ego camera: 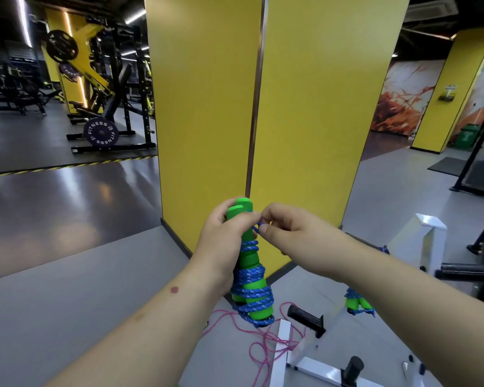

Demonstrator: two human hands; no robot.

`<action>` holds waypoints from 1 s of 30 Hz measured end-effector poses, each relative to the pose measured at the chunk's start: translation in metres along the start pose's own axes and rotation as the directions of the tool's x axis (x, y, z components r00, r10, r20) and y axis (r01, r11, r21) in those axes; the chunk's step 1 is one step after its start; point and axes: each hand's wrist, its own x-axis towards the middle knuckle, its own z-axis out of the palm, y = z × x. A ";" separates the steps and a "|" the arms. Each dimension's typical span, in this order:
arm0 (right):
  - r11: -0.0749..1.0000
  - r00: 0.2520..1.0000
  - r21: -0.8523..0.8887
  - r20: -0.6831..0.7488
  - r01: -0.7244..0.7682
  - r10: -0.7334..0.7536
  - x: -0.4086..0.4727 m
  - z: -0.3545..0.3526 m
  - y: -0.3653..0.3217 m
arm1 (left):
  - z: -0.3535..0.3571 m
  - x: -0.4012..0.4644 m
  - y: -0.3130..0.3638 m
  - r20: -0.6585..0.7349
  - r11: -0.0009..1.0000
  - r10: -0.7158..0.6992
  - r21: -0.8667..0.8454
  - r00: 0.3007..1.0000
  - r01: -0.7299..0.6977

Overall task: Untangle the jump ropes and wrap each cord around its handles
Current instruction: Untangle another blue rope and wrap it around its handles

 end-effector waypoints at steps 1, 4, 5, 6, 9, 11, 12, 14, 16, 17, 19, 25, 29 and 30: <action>1.000 1.000 0.002 -0.004 -0.006 0.006 0.000 0.003 0.004 | 0.003 0.000 -0.002 -0.008 1.000 -0.015 -0.005 1.000 0.015; 0.986 0.995 0.132 0.020 -0.102 0.100 0.000 0.012 0.013 | 0.008 -0.001 -0.008 0.032 0.996 -0.075 -0.037 0.997 0.077; 0.941 0.982 0.280 0.073 -0.188 0.175 0.001 0.014 0.016 | 0.009 -0.001 -0.011 0.078 0.994 -0.091 -0.060 0.993 0.096; 0.844 0.955 0.448 0.153 -0.295 0.252 0.002 0.015 0.019 | 0.009 -0.002 -0.012 0.127 0.989 -0.111 -0.078 0.986 0.122; 0.547 0.874 0.685 0.326 -0.481 0.360 0.001 0.018 0.030 | 0.007 -0.003 -0.016 0.211 0.986 -0.141 -0.053 0.967 0.156; 0.498 0.865 0.713 0.341 -0.493 0.369 0.001 0.021 0.036 | 0.004 0.000 -0.017 0.244 0.993 -0.116 -0.008 0.963 0.121; 0.488 0.865 0.720 0.343 -0.493 0.367 0.001 0.021 0.037 | 0.001 0.003 -0.017 0.259 0.994 -0.105 0.041 0.960 0.098; 0.460 0.866 0.740 0.353 -0.490 0.354 0.002 0.019 0.040 | -0.005 0.007 -0.015 0.298 0.989 -0.094 0.135 0.950 0.055; 0.422 0.873 0.770 0.362 -0.478 0.328 0.003 0.015 0.043 | -0.011 0.009 -0.015 0.323 0.984 -0.082 0.179 0.943 0.025; 0.418 0.879 0.779 0.360 -0.468 0.313 0.003 0.015 0.043 | -0.013 0.009 -0.015 0.328 0.980 -0.057 0.200 0.943 -0.010; 0.461 0.901 0.777 0.324 -0.428 0.290 0.005 0.017 0.044 | -0.012 0.006 -0.014 0.342 0.953 0.029 0.273 0.939 -0.129; 0.537 0.950 0.802 0.117 -0.263 0.290 0.017 0.023 0.032 | -0.007 -0.001 -0.016 0.259 0.715 0.291 0.580 0.921 -0.389; 0.528 0.963 0.824 0.071 -0.203 0.261 0.018 0.023 0.023 | -0.004 -0.004 -0.010 0.240 0.611 0.430 0.632 0.870 -0.476; 0.527 0.965 0.829 0.053 -0.186 0.257 0.018 0.023 0.021 | -0.004 -0.005 -0.009 0.227 0.598 0.464 0.633 0.856 -0.492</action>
